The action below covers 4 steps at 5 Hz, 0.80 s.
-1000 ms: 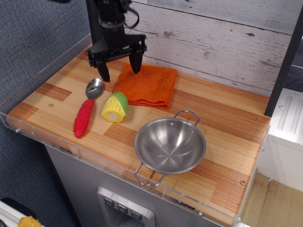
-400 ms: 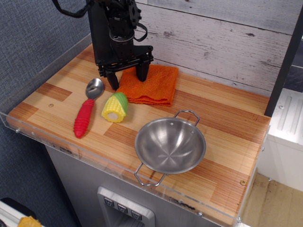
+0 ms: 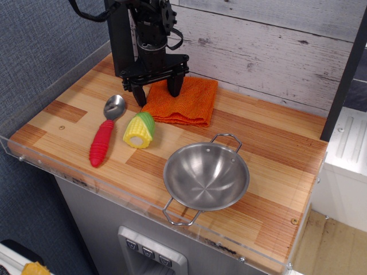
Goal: PICK UP THE ORANGE TOWEL AND PUT NEAR VESSEL
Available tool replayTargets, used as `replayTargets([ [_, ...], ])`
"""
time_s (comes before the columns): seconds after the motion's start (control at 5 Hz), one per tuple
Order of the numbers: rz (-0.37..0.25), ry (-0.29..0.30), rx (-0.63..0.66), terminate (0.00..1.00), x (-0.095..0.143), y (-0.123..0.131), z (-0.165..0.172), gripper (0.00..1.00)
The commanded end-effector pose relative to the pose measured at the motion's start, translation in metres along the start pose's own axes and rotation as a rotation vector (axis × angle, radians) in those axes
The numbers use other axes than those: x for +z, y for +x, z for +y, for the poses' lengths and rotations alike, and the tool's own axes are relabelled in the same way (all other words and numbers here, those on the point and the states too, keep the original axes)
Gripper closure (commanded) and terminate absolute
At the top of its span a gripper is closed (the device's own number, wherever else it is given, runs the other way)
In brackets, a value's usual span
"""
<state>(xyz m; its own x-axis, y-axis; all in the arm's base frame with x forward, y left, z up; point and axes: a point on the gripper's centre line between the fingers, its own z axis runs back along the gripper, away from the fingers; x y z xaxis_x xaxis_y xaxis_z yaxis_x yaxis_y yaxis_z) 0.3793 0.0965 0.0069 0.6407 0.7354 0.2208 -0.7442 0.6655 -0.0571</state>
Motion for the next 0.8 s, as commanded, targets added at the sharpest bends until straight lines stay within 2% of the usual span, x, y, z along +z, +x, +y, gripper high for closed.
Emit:
replayTargets([
  [0.0,0.072,-0.027,-0.124,0.0,-0.003,-0.026,-0.021,0.0],
  [0.6,0.12,-0.067,-0.293,0.0,0.017,-0.088,-0.058,0.0],
])
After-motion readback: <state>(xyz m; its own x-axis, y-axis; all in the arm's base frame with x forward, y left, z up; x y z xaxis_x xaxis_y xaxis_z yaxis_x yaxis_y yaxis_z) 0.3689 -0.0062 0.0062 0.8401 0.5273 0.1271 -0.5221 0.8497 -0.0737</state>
